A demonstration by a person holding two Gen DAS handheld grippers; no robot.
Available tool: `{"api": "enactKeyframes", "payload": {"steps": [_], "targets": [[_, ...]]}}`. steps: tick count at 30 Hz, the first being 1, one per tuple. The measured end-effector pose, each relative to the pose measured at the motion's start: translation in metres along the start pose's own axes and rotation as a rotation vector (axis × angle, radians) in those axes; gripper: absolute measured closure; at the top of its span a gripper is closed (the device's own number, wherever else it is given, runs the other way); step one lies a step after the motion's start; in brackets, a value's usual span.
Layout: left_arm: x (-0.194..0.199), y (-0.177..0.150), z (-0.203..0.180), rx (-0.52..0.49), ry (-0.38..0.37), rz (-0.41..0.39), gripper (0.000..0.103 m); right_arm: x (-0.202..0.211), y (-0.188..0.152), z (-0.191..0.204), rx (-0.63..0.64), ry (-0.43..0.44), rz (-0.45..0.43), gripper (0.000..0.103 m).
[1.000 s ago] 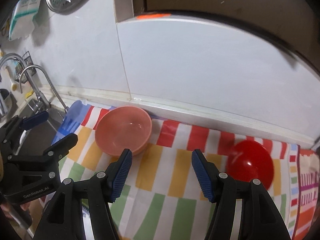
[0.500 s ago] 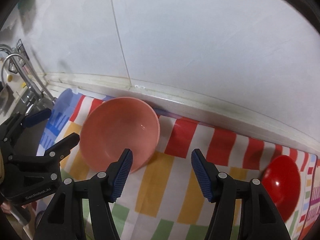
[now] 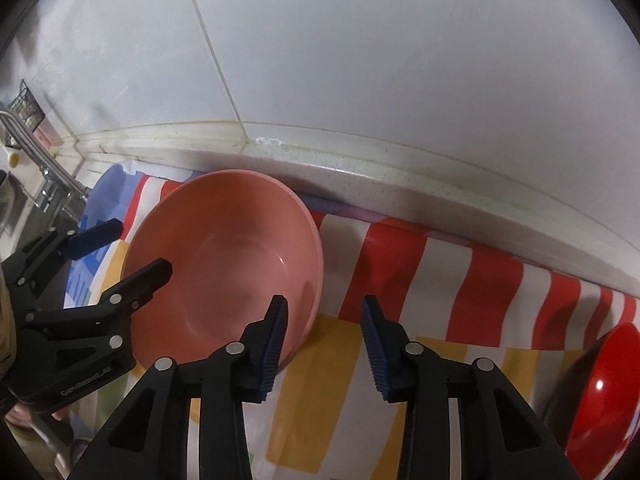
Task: Organize plates and bowls
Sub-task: 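Move both grippers toward the pink bowl, then close both grippers on the pink bowl's rim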
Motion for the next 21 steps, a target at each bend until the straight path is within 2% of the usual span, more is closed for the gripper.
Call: {"api": "enactKeyframes", "payload": {"steps": [2,4,7,9,21], "targets": [[-0.004,0.000,-0.001,0.011,-0.026,0.017,0.053,-0.002,0.001,0.001,-0.002,0.014,0.005,0.071],[-0.008,0.000,-0.002,0.020,-0.053,0.032,0.066,-0.005,0.002,0.002,-0.006,0.023,0.009,0.074],[-0.012,-0.001,-0.005,0.032,-0.110,0.053,0.079,-0.008,0.002,0.004,-0.014,0.042,0.017,0.081],[-0.012,-0.001,-0.007,0.042,-0.144,0.062,0.085,-0.009,0.003,0.005,-0.025,0.061,0.019,0.084],[0.003,-0.004,-0.011,0.059,-0.164,0.059,0.086,0.003,-0.003,-0.002,-0.087,0.079,0.036,0.090]]}}
Point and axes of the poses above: each gripper's, at about its wrist camera, not at the fingertips, and x roughly against the way its jaws point, z to its left, y to its top, the point moved 5 cm from there along -x, roughly the way its jaws point, and after that the axes turned 2 degrees about x, right-handed, at the moved point
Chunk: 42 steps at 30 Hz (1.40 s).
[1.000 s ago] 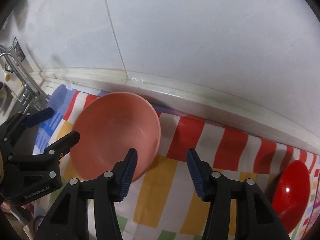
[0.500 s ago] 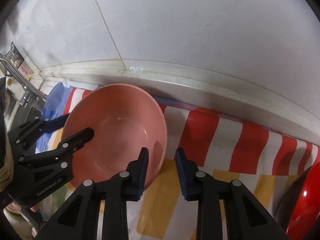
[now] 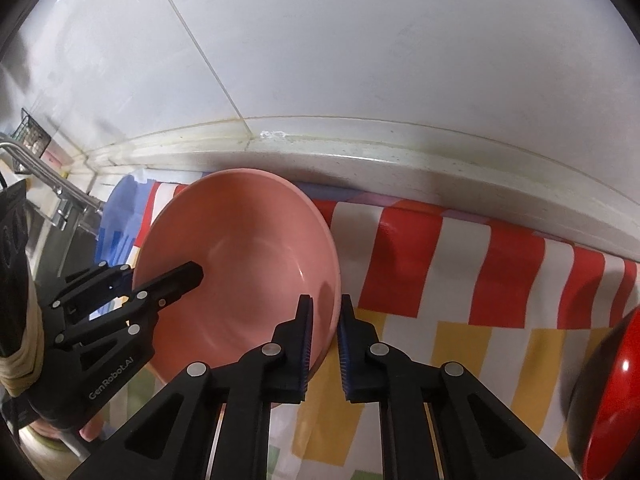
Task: Organize plates and bowls
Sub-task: 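Close both grippers on the pink bowl's rim, then lift the pink bowl with both grippers and carry it over the white bowl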
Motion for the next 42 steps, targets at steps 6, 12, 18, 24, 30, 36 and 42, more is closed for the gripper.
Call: {"api": "enactKeyframes", "payload": {"steps": [6,12,18,24,30,36,42], "targets": [[0.022,-0.006,-0.015,-0.004,-0.015,-0.021,0.087,0.023,-0.010,0.000,0.001,-0.023,-0.013,0.090],[0.051,-0.011,-0.030,-0.026,-0.029,-0.056,0.088,0.051,-0.026,-0.001,-0.008,-0.042,-0.035,0.092],[0.077,-0.019,-0.052,-0.050,-0.042,-0.074,0.088,0.081,-0.050,-0.005,-0.030,-0.053,-0.056,0.092],[0.094,-0.034,-0.085,-0.082,-0.069,-0.075,0.088,0.111,-0.076,-0.013,-0.056,-0.072,-0.072,0.092],[0.111,-0.059,-0.110,-0.109,-0.107,-0.057,0.088,0.139,-0.102,-0.016,-0.067,-0.106,-0.083,0.092],[0.125,-0.082,-0.137,-0.141,-0.141,-0.034,0.088,0.168,-0.135,-0.022,-0.097,-0.143,-0.091,0.092],[0.136,-0.102,-0.160,-0.180,-0.166,-0.015,0.088,0.189,-0.171,-0.030,-0.131,-0.167,-0.082,0.092]]}}
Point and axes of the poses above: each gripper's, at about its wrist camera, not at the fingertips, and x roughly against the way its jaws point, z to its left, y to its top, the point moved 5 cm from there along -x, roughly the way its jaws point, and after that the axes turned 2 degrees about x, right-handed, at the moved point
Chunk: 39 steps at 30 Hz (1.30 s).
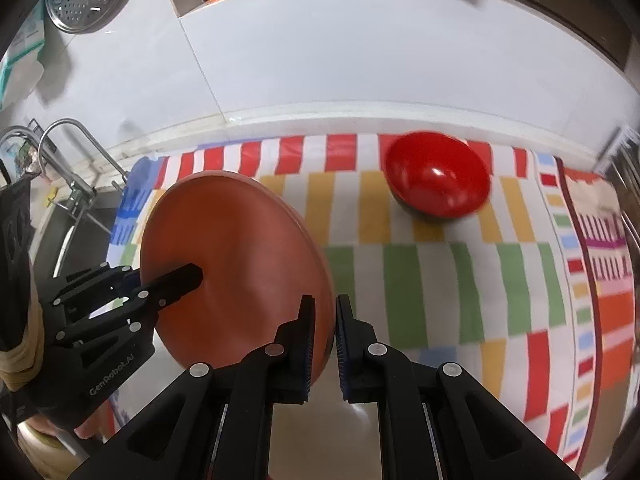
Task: Organize plates and bowls
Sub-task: 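Lift the pink bowl with both grippers and carry it over the white bowl, then lower the pink bowl into the white bowl and open both grippers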
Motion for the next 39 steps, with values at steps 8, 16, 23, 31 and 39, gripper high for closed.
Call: {"api": "enactKeyframes", "payload": {"steps": [8,16,23,31,39], "targets": [[0.007,-0.021,-0.030,-0.036,-0.039,0.035,0.088,0.021,-0.037,-0.013,-0.045,-0.030,0.015,0.092],[0.007,-0.044,-0.052,-0.049,-0.068,0.072,0.088,0.030,-0.070,-0.024,-0.097,-0.043,0.042,0.092],[0.002,-0.059,-0.063,-0.048,-0.088,0.106,0.088,0.032,-0.093,-0.033,-0.128,-0.047,0.074,0.092],[-0.007,-0.070,-0.071,-0.057,-0.089,0.141,0.088,0.026,-0.109,-0.042,-0.146,-0.042,0.112,0.092],[-0.018,-0.074,-0.073,-0.058,-0.075,0.174,0.087,0.016,-0.116,-0.048,-0.158,-0.025,0.139,0.092]]}}
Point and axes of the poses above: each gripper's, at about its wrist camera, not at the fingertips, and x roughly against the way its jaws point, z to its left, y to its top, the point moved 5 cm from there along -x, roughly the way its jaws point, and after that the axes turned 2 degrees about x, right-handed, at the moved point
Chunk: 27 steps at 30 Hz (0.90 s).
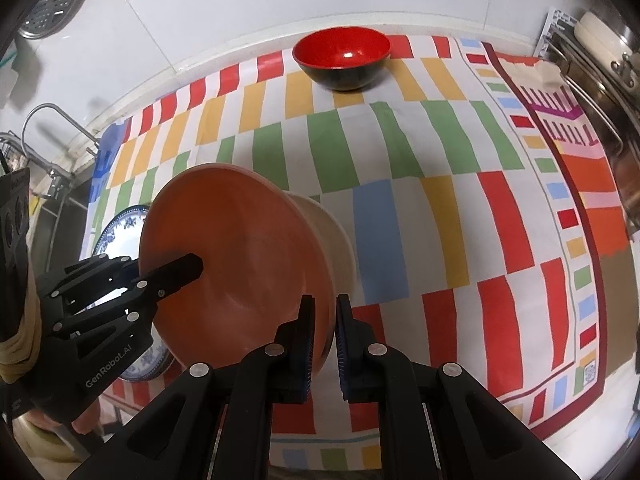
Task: Organize plates and bowls
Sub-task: 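Lower the pink bowl into the white bowl and open both grippers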
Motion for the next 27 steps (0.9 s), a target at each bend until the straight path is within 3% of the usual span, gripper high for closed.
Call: {"api": "enactKeyframes", "payload": {"steps": [3,10,12,14,27], "targets": [[-0.004,-0.001,0.000,0.002,0.006,0.013,0.085,-0.003,0.000,-0.001,0.008,-0.001,0.004,0.092],[-0.005,0.003,0.002,-0.010,0.057,-0.007,0.055,-0.008,0.001,-0.007,0.027,-0.030,-0.004,0.087],[-0.004,0.003,0.003,-0.018,0.076,-0.018,0.052,-0.008,0.001,-0.007,0.042,-0.045,-0.011,0.083],[-0.002,0.004,0.003,-0.023,0.083,-0.025,0.049,-0.006,0.003,-0.007,0.053,-0.061,-0.024,0.069],[0.011,0.017,-0.003,-0.040,0.081,-0.079,0.042,0.016,0.007,-0.006,0.064,-0.101,-0.113,0.068]]}}
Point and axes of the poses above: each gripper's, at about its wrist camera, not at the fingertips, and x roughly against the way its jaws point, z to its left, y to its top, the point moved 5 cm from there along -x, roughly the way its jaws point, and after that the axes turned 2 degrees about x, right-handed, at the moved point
